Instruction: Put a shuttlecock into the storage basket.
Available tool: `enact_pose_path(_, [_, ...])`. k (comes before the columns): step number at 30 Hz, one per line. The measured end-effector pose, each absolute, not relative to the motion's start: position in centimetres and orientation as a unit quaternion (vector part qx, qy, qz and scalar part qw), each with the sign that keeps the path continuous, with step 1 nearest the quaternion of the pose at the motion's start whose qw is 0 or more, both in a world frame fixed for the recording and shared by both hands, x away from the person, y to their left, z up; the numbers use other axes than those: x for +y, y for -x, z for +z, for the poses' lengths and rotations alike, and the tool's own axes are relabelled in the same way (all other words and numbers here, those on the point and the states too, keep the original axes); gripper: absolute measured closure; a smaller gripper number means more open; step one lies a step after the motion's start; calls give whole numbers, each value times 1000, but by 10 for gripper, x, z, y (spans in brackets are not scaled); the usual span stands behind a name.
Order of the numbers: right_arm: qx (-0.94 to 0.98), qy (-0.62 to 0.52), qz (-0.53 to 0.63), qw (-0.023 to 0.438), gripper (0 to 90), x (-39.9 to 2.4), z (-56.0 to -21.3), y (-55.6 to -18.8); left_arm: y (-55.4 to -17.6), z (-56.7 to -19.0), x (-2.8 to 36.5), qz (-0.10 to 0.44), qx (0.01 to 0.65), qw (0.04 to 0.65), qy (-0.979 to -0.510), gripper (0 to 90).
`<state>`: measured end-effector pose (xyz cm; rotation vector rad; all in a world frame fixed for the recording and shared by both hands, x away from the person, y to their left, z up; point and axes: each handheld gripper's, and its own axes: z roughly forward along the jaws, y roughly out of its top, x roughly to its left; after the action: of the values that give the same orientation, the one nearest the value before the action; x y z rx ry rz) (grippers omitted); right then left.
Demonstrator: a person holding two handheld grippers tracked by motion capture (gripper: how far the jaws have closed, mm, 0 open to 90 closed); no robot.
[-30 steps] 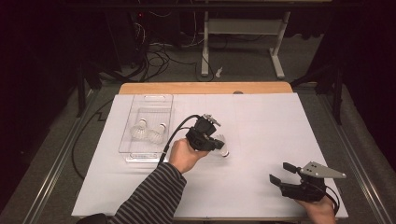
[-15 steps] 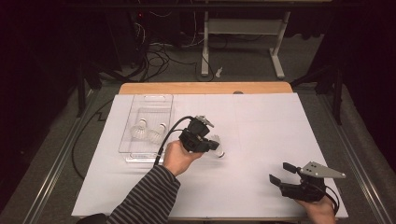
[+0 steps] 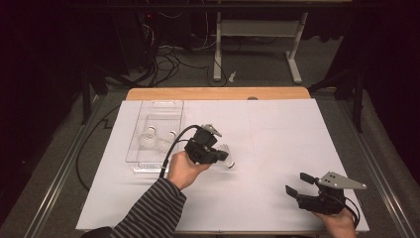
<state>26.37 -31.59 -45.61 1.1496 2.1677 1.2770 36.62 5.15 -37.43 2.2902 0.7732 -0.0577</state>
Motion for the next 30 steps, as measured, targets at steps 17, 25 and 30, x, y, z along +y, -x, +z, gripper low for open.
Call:
enact_pose_path(17, [770, -408, 453, 187, 268, -316, -456, -264, -361, -372, 62, -18, 303, 359, -883, 899])
enact_pose_path(25, [770, -407, 453, 187, 268, -316, -456, -264, -359, -372, 66, -16, 303, 359, -883, 899])
enact_pose_path(30, [770, -408, 453, 186, 268, -316, -456, -264, -358, -371, 68, -15, 304, 360, -882, 899])
